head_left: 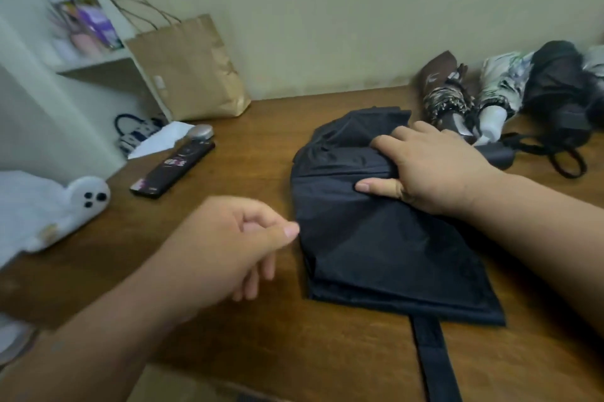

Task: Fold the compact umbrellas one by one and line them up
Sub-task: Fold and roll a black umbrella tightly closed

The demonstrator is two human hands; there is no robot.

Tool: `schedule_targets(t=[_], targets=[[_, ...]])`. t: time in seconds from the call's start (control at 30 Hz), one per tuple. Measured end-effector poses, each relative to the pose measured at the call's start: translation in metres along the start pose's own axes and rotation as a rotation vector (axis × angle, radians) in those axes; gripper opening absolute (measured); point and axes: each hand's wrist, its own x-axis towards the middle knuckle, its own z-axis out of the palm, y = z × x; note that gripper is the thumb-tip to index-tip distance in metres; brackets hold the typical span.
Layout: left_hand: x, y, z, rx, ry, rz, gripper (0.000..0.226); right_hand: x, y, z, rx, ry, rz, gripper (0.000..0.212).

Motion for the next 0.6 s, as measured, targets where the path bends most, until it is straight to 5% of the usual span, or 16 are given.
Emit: schedule_targets(t=[0.07,0.2,0.3,0.5,0.6], targets=[[-0.002,-0.018,0.007,-0.303,-0.002,-0.175,0.012,-0.001,-0.002,-0.001,0.000,0.005,0.001,0.096],[-0.002,-0.017,0.005,-0.688,-0.106,-0.272,0.048,-0.004,-0.003,0.000,0.012,0.042,-0.003,0.095],[-0.001,-0.012,0.011,-0.746,-0.200,-0.297,0.023,-0.005,-0.003,-0.001,0.013,0.052,-0.014,0.097],[0.014,-0.011,0.017,-0.878,-0.014,-0.336,0.042,-0.006,-0.003,-0.001,0.020,0.047,-0.004,0.096],[0.024,-0.007,0.014,-0.898,-0.092,-0.405,0.035,-0.006,-0.004,-0.001,0.025,0.046,0.002,0.094]])
